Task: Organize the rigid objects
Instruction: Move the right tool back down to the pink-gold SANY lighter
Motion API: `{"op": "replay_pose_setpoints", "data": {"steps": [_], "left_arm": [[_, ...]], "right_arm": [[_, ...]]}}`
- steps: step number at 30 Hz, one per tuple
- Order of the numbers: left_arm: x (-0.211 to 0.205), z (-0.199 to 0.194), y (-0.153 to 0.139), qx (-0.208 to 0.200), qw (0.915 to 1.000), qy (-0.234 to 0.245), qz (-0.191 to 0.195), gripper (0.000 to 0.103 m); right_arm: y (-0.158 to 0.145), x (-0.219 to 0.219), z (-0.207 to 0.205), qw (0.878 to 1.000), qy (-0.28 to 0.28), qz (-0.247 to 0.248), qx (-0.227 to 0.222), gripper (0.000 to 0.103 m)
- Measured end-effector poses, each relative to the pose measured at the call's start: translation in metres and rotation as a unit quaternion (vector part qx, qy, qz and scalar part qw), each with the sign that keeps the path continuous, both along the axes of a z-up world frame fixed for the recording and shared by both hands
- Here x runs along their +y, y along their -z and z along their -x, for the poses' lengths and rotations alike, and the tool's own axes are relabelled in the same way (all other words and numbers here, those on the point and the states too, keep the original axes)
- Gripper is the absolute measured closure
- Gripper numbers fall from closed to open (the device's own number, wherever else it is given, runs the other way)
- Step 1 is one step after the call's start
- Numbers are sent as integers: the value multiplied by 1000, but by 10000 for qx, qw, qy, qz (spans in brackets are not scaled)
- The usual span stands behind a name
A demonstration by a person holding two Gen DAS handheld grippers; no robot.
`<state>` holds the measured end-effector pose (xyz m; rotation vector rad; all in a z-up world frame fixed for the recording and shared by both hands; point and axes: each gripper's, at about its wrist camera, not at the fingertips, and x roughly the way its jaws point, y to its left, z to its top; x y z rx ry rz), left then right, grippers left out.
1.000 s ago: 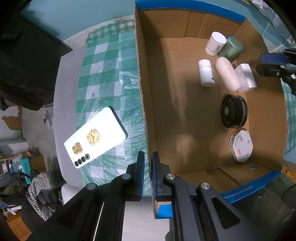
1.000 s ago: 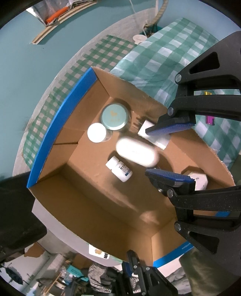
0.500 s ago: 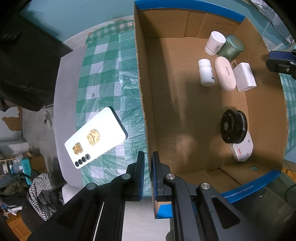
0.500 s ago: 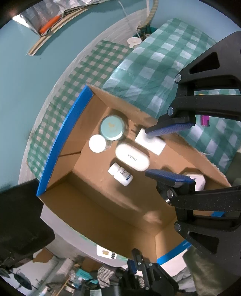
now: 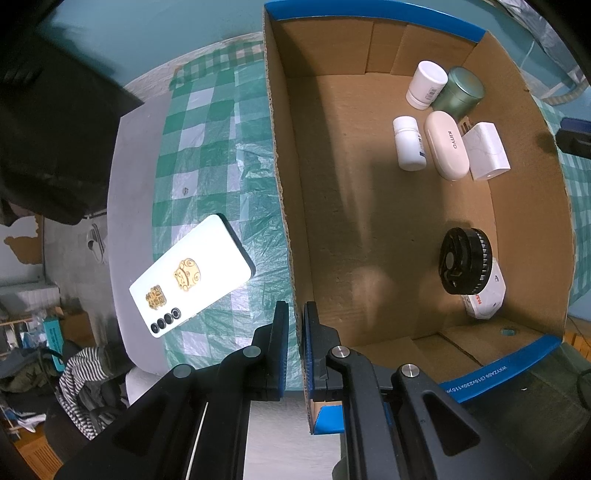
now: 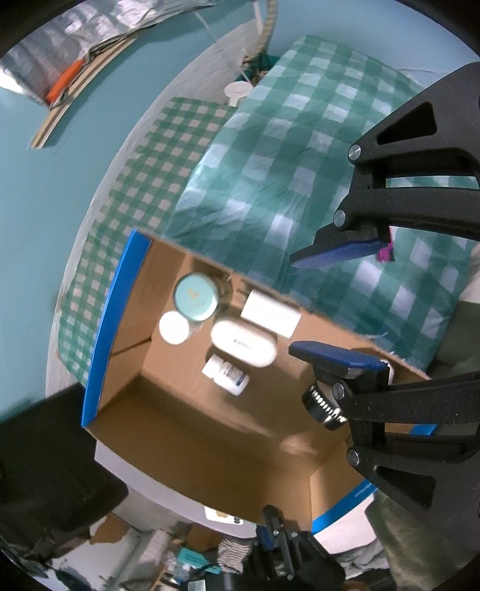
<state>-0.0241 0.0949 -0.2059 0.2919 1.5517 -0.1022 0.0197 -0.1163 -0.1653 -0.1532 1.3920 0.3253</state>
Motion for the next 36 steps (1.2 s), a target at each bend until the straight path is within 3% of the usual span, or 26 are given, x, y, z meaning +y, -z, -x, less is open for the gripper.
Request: {"op": "replay_pose_setpoints", "data": {"steps": [10,17,36], "left_arm": [[0,0,0,-6,10000,45,5,96],[0,-1,1,-5,10000,70,10,96],[-2,-2,4,23,9999,103,16,96]], "right_arm": [[3,-34,14,9987,497,-17,100,62],[23,-69,23,9935,1076,39,364,56],[103,-126,45,9586,2536,-1,1297,47]]}}
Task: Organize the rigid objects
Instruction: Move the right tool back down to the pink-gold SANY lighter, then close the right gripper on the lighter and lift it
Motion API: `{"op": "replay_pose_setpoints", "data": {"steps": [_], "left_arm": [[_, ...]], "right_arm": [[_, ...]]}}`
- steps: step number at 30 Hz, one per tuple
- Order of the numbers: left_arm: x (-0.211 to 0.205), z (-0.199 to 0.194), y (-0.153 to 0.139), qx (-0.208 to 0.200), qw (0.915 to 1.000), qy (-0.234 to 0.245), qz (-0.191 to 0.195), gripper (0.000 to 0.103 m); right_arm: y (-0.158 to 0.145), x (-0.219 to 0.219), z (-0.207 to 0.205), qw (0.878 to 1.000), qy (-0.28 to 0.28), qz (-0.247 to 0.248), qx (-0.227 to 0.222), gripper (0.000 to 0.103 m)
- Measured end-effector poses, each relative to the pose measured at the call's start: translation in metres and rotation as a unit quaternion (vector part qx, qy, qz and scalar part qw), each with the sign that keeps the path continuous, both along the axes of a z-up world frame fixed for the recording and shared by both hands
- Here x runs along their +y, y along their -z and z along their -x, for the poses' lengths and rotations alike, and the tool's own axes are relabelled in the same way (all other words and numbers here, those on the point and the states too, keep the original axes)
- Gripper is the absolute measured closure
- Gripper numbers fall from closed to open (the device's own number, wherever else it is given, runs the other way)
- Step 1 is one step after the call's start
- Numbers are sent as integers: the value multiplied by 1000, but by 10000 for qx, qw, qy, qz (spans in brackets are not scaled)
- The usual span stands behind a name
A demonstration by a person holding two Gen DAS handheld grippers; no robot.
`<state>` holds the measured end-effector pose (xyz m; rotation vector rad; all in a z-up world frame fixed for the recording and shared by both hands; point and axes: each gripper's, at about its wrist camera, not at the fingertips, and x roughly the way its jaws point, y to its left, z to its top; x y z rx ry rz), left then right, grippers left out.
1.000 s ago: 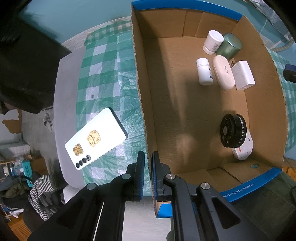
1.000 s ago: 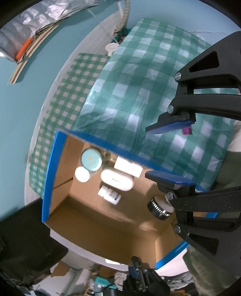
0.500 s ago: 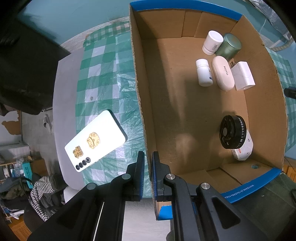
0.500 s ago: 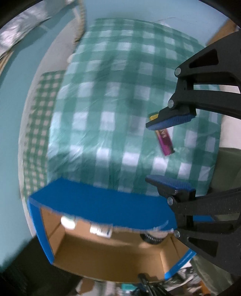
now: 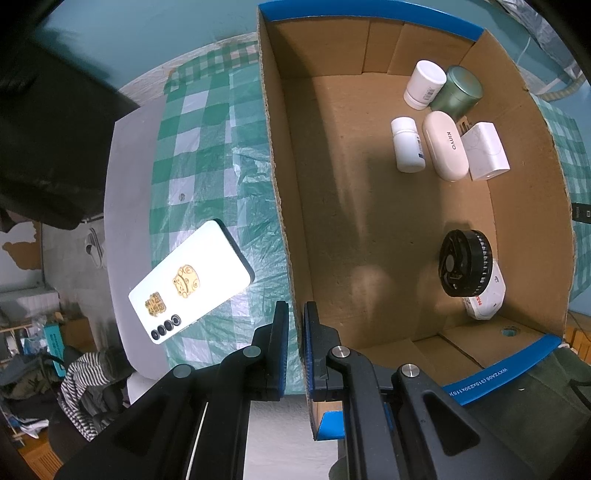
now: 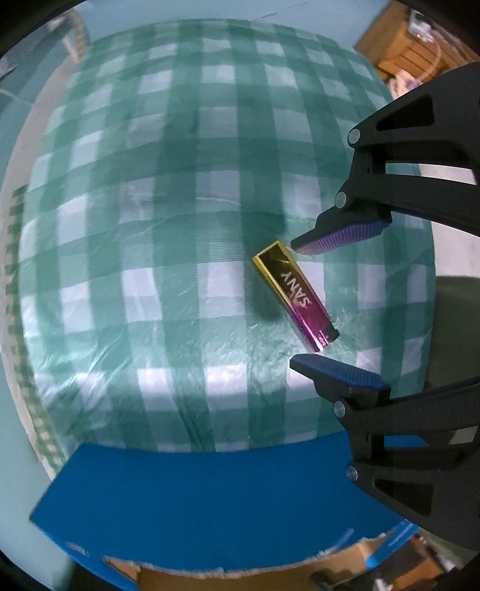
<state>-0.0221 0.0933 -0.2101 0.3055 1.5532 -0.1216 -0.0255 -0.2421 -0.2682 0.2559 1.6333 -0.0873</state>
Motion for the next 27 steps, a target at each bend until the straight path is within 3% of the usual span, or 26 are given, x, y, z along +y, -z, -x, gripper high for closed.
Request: {"op": "replay_pose_setpoints", "data": {"steps": [6,13,18,27], "left_arm": [[0,0,0,-1,10000,32,-18,96],[1,1,0,-1,10000,20,-17,96],[1,2,0,-1,10000,15,-7,96],[1,3,1,6,10000,25,-14,96]], "right_arm": [[22,-9,7,9994,326,-69,135,47],[27,-5,14,9998,177,42,67,45],[25,14,17,9989,-319,329,13,64],[24,37,28,9904,-1277,528,-98,82]]}}
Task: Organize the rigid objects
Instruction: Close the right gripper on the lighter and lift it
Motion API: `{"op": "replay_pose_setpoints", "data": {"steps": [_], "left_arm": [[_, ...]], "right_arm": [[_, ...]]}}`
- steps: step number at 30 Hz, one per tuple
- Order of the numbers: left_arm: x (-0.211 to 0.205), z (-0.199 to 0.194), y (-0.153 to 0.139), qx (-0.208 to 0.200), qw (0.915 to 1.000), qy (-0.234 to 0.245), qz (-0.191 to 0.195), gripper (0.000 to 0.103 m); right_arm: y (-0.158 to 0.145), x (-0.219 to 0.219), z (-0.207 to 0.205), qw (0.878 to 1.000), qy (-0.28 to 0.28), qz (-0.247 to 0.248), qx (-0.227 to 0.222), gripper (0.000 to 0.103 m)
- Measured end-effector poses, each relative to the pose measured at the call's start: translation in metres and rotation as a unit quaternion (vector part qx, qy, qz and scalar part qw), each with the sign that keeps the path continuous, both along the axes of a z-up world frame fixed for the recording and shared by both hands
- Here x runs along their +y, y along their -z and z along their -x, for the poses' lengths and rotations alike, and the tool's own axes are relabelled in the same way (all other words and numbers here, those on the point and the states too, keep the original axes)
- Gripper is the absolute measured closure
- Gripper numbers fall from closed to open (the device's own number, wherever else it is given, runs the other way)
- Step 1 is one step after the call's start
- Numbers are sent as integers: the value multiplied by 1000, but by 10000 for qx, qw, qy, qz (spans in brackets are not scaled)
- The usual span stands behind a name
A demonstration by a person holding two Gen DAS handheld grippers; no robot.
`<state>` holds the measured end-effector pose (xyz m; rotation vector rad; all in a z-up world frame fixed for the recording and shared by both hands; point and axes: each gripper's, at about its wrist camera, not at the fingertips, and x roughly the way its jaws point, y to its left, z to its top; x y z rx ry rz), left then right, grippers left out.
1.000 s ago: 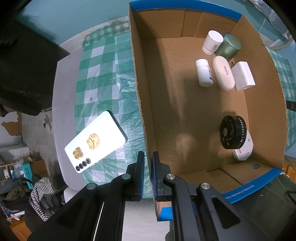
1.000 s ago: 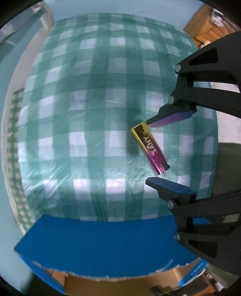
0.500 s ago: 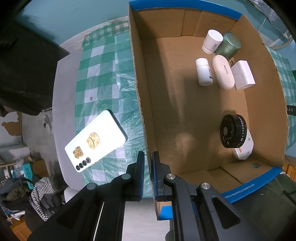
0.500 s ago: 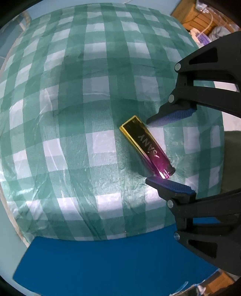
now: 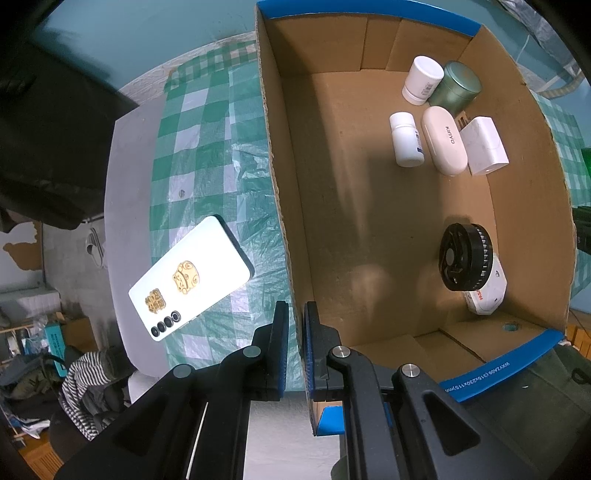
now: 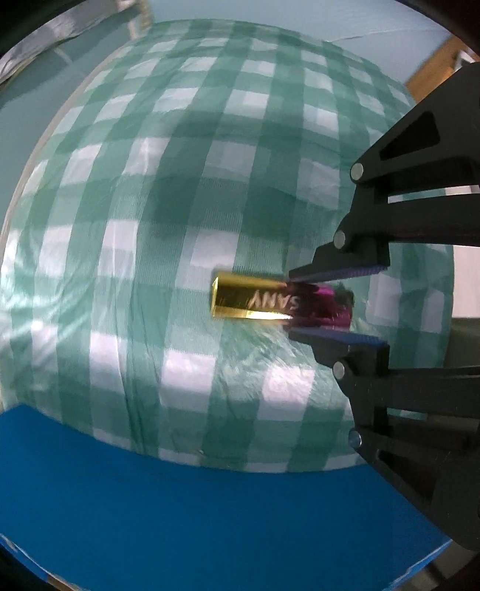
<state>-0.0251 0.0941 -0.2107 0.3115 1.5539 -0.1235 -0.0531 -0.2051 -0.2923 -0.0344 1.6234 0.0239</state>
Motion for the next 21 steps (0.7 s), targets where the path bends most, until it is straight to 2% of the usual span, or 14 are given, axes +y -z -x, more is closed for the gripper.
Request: {"op": "replay_pose_setpoints", "data": {"steps": [5,8,14,21], "left_arm": [[0,0,0,1,10000,0,-3,96],[0,0,0,3,10000,16,-9,96],[-1,1,1,11,10000,20,-11,96],[0,0,1,16,10000,6,-4,95]], "right_arm": [[0,5,5,9994,20,-332,31,82],[0,-10,-4,9985,245,-478,111,76],[-1,-14,-9,9986,240,-468,63,75],[3,-9,-34,9987,309,-409,-7,75]]}}
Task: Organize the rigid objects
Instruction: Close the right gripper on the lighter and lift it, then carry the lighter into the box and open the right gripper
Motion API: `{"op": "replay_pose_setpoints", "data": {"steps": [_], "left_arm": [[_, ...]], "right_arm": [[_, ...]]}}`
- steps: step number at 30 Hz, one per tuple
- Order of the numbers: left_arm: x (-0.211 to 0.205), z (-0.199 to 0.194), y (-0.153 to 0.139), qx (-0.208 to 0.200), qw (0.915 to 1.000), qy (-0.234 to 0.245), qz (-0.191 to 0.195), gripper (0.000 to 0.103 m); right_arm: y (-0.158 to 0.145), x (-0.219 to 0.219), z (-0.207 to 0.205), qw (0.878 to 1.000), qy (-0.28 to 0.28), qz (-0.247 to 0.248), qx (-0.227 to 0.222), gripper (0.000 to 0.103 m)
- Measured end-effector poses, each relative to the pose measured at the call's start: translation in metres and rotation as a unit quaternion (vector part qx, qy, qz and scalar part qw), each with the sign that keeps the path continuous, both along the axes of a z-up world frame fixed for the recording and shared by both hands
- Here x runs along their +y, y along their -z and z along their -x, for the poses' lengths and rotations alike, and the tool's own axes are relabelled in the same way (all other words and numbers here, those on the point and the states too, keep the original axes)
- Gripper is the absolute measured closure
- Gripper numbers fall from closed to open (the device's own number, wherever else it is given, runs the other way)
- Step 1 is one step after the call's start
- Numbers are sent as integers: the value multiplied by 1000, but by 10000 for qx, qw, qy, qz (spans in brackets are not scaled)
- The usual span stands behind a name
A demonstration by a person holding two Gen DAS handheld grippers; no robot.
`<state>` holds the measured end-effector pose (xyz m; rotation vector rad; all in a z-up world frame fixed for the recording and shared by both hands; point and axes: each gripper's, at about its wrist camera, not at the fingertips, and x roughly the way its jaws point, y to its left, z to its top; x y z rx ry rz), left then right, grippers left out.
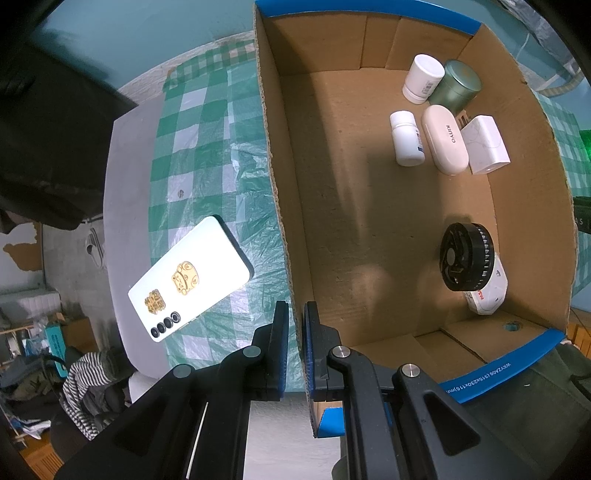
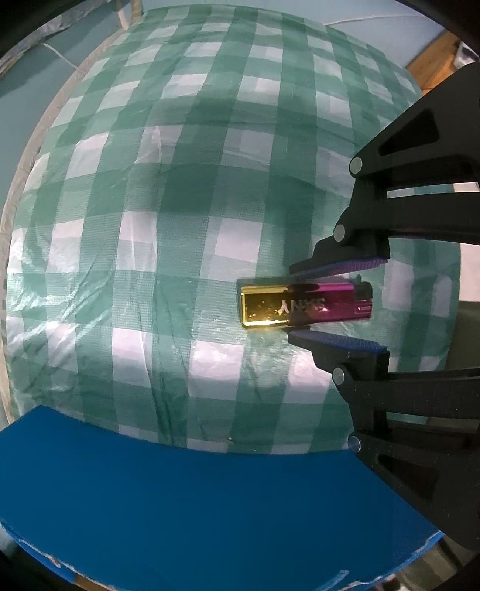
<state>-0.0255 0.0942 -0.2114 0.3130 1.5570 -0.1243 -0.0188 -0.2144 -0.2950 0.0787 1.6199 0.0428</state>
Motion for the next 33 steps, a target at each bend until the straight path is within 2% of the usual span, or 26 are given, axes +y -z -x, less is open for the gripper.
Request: {"op": "replay_pose_setpoints", "data": {"steps": [4,7,15,29,33], "left_arm": [[1,0,0,6,10000,-35,11,95],[2,0,1,13,10000,-50,4,95],[2,0,1,21,10000,-61,-5,95],[2,0,0,12,10000,-62,0,95],[2,1,1,8,10000,-60,-4,95]], "right_arm": [[2,5,-2,9999,-77,144,-34,75],[3,16,2,9994,-168,278,-77,80],[-3,17,12,9994,-313,97,-66,81],[-47,30,6,9969,-714,-64,-314,81],[-71,30,2,9956,-818,-85,-450,81]]}}
